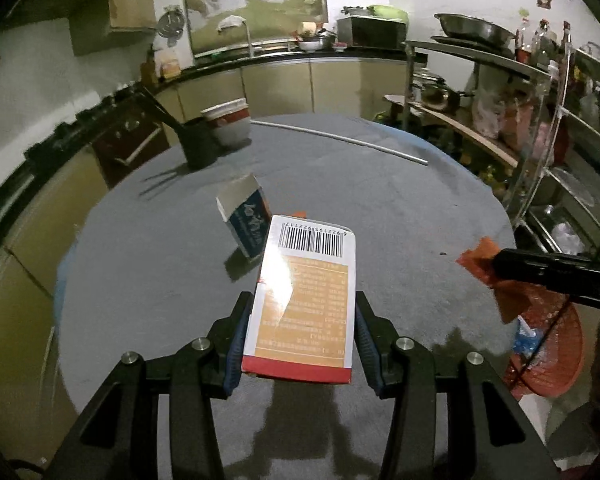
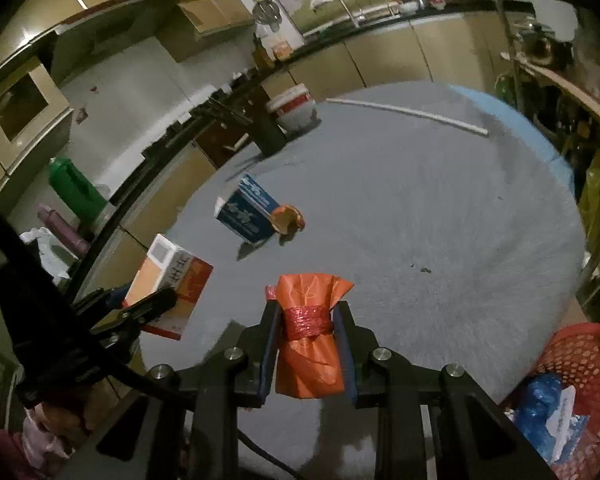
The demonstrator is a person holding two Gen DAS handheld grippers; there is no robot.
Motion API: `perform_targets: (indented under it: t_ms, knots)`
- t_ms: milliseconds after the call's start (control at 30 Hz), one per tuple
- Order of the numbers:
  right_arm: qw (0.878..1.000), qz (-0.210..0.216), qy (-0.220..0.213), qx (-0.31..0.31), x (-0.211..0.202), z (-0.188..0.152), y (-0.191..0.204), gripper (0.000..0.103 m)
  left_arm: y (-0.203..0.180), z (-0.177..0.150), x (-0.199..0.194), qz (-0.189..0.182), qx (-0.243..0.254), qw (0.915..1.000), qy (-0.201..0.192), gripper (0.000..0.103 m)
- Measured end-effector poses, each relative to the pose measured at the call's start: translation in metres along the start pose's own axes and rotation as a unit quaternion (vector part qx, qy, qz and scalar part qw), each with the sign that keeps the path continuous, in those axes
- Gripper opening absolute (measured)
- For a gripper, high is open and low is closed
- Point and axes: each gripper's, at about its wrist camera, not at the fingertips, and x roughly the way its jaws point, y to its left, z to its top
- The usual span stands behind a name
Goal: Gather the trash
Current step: 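Carry the orange bag and medicine box over to the red basket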
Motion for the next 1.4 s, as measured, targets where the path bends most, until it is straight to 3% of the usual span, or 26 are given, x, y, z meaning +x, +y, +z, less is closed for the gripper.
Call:
perform_targets:
  t_ms: [200,433,1400]
  knots:
    - [1.000,0.003,-0.022,0.008,-0.026,-0.008,0.001,0.029,-0.017,0.002,-0.012,0.039,0.026,0.9989,-0.009,0.050]
    - [0.999,0.001,-0.031,0.013,-0.046,-0.016,-0.005,0.029,-0.034,0.009,-0.014,0.048,0.047,0.9977,-0.012,0.050]
    - [0.994,-0.015,-0.072,0.082,-0.112,-0.045,-0.069,0.029,-0.110,0.017,-0.013,0.044,0.125,0.9911,-0.009,0.050]
